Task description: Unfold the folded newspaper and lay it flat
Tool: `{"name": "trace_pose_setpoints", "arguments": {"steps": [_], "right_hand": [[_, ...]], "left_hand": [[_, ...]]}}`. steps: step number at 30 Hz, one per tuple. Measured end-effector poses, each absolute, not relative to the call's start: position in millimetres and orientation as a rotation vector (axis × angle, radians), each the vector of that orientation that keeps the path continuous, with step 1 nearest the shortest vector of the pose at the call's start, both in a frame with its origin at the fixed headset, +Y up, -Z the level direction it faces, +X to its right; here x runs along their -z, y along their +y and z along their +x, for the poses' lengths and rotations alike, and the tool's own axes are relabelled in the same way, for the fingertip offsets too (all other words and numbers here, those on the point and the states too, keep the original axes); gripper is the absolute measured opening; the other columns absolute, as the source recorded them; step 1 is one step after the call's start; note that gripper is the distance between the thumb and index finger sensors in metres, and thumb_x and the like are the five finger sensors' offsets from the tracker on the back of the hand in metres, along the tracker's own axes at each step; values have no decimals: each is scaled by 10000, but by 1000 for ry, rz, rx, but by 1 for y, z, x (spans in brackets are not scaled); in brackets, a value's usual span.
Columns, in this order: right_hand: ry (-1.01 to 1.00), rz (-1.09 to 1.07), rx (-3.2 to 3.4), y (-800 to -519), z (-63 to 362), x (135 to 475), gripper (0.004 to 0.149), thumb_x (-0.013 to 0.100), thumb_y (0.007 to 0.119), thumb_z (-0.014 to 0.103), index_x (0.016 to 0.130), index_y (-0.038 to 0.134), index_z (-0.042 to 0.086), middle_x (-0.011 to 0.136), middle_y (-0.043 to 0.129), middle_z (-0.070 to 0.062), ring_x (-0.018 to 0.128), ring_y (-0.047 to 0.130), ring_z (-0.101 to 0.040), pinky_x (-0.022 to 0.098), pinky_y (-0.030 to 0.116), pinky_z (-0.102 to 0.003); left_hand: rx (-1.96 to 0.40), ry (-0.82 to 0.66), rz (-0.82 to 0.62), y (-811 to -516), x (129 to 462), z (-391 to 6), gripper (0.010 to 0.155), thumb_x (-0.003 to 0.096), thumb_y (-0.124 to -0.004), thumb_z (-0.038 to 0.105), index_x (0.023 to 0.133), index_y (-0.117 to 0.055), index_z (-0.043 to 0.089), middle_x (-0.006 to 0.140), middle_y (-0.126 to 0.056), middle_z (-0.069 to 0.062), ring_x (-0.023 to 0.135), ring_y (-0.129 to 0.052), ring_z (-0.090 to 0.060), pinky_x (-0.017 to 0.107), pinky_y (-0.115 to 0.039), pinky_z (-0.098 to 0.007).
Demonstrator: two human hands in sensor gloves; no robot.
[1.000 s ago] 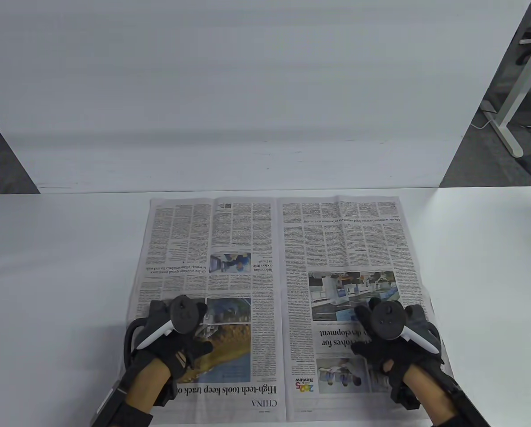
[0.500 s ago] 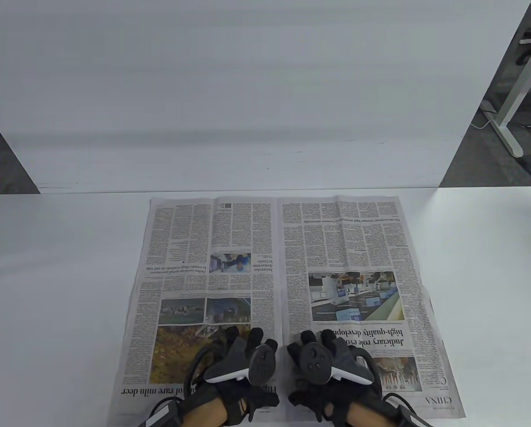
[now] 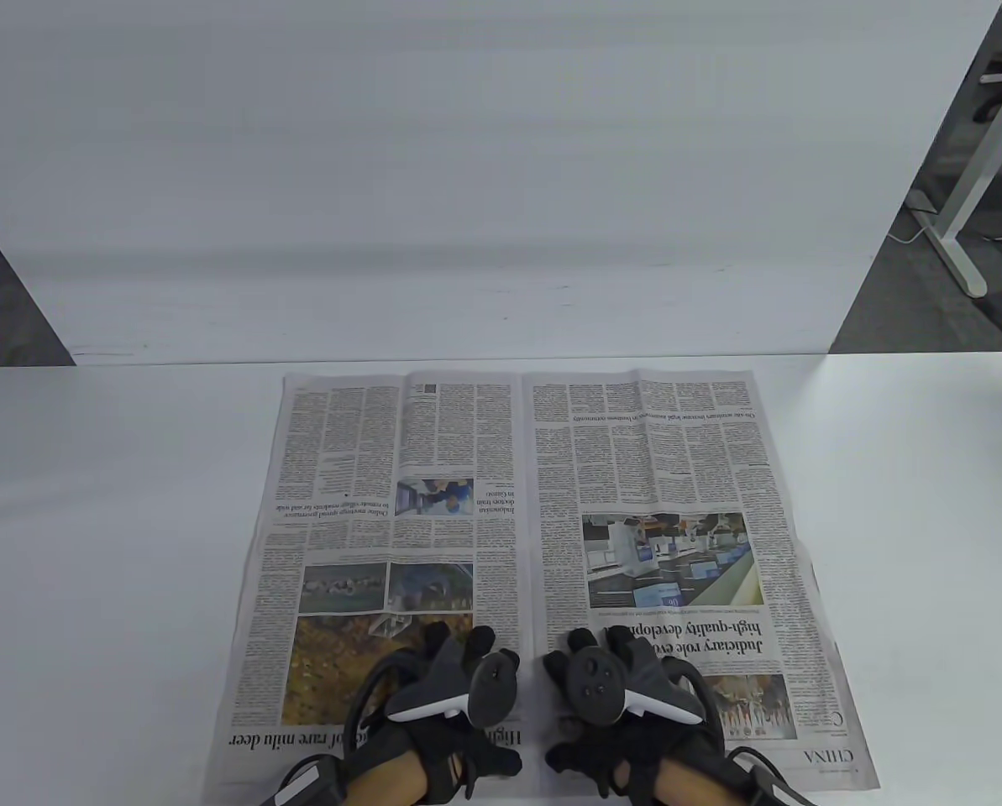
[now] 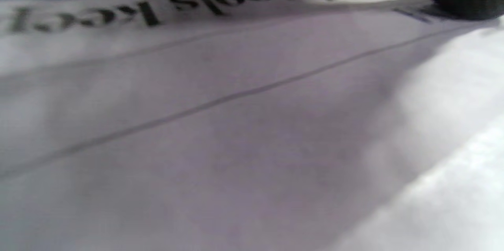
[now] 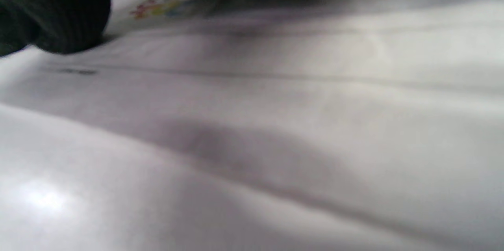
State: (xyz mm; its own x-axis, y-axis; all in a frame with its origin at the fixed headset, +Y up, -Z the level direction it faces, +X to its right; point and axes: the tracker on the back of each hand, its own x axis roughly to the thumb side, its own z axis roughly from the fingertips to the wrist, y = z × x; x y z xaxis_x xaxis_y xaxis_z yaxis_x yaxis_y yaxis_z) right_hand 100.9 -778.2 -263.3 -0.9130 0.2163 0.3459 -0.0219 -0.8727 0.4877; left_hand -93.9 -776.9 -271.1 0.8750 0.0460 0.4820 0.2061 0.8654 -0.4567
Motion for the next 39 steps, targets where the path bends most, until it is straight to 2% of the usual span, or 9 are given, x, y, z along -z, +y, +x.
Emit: {"name": "trace_pose_setpoints", "arguments": {"steps": [6,16,28,39], "right_hand": [[763,546,-2856,-777,120,270,994,392,838,663,1091,246,278,1164,93,-135,976,77,-580,490,307,-891],[752,423,-2859,-776,178,280,1001,377,855,666,1088,257,292,1164,114,-121,980,96,-568,488,322,-889],[707,299,-2856,-776,246,281,995,371,859,664,1086,280,285,1165,141,-125,991,115,-550,497,322,-885],[693,231,-2862,-776,281,279,988,374,849,659,1085,282,272,1160,151,-136,991,127,-545,504,336,-878]], "left_hand": [[63,-474,-532,-776,278,-113,1016,394,-749,719,1085,-133,301,1139,-11,-128,983,-103,-663,674,-309,-824],[10,-402,-551,-776,292,-159,1019,384,-792,696,1081,-150,325,1142,-12,-98,993,-80,-639,674,-283,-828],[-74,-261,-566,-775,301,-229,1015,374,-839,660,1076,-176,348,1143,-13,-71,1000,-49,-616,683,-242,-823],[-139,-131,-576,-776,302,-277,1012,372,-863,630,1071,-186,354,1139,-4,-61,997,-16,-605,693,-202,-812]]}}
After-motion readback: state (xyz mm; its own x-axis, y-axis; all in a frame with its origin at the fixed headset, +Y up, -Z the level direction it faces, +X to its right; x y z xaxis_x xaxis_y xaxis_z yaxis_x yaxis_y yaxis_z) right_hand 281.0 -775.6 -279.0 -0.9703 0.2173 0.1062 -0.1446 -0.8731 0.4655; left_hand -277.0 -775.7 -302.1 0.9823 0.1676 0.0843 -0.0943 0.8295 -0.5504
